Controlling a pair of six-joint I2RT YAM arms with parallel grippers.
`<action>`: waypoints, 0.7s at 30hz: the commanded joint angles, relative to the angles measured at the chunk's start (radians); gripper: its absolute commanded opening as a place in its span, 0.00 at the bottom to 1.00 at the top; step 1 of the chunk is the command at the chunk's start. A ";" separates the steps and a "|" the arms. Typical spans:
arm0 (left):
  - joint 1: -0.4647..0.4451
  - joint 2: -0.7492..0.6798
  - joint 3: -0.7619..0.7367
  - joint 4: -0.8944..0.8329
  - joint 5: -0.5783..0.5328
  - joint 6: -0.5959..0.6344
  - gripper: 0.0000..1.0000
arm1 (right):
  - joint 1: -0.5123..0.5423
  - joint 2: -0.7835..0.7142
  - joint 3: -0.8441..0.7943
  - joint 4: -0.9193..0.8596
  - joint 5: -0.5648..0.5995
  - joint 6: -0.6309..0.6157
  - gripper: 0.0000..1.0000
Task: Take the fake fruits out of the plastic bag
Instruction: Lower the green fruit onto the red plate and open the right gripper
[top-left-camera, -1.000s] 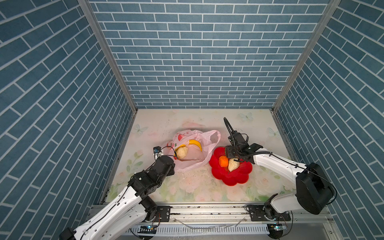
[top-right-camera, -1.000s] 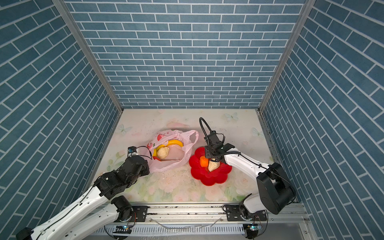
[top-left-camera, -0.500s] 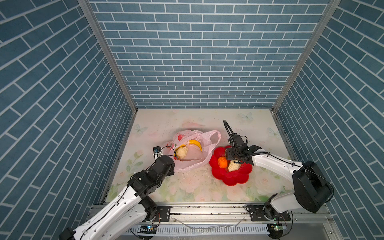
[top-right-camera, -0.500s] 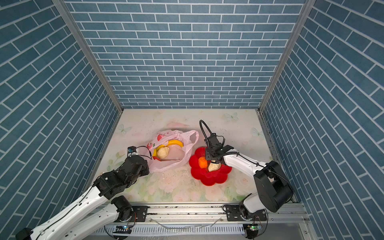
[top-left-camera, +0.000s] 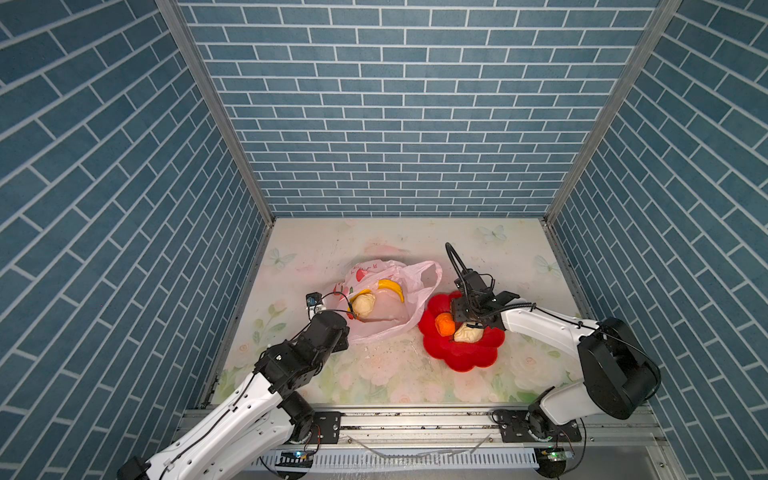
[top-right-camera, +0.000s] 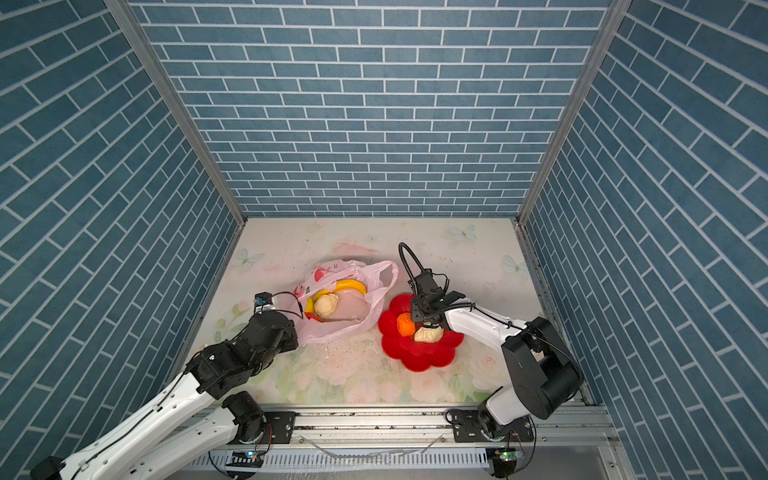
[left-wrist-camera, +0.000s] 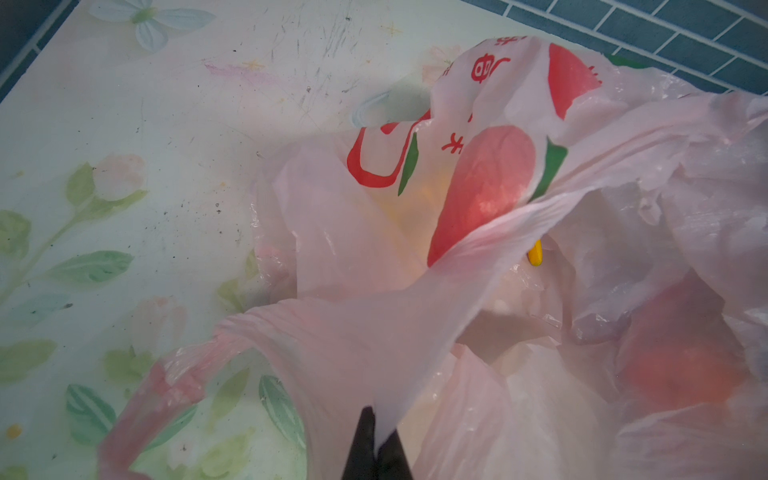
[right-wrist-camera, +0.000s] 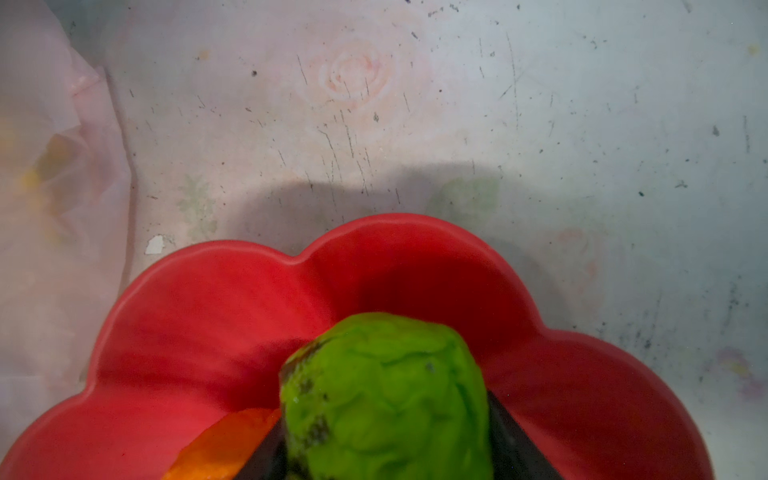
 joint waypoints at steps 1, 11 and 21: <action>-0.004 -0.007 0.023 -0.020 -0.013 0.010 0.00 | -0.006 0.008 -0.020 0.008 -0.002 0.036 0.50; -0.004 -0.010 0.025 -0.021 -0.014 0.010 0.00 | -0.006 0.013 -0.016 0.000 -0.002 0.036 0.63; -0.004 -0.007 0.025 -0.020 -0.013 0.010 0.00 | -0.007 -0.003 -0.001 -0.017 -0.011 0.031 0.71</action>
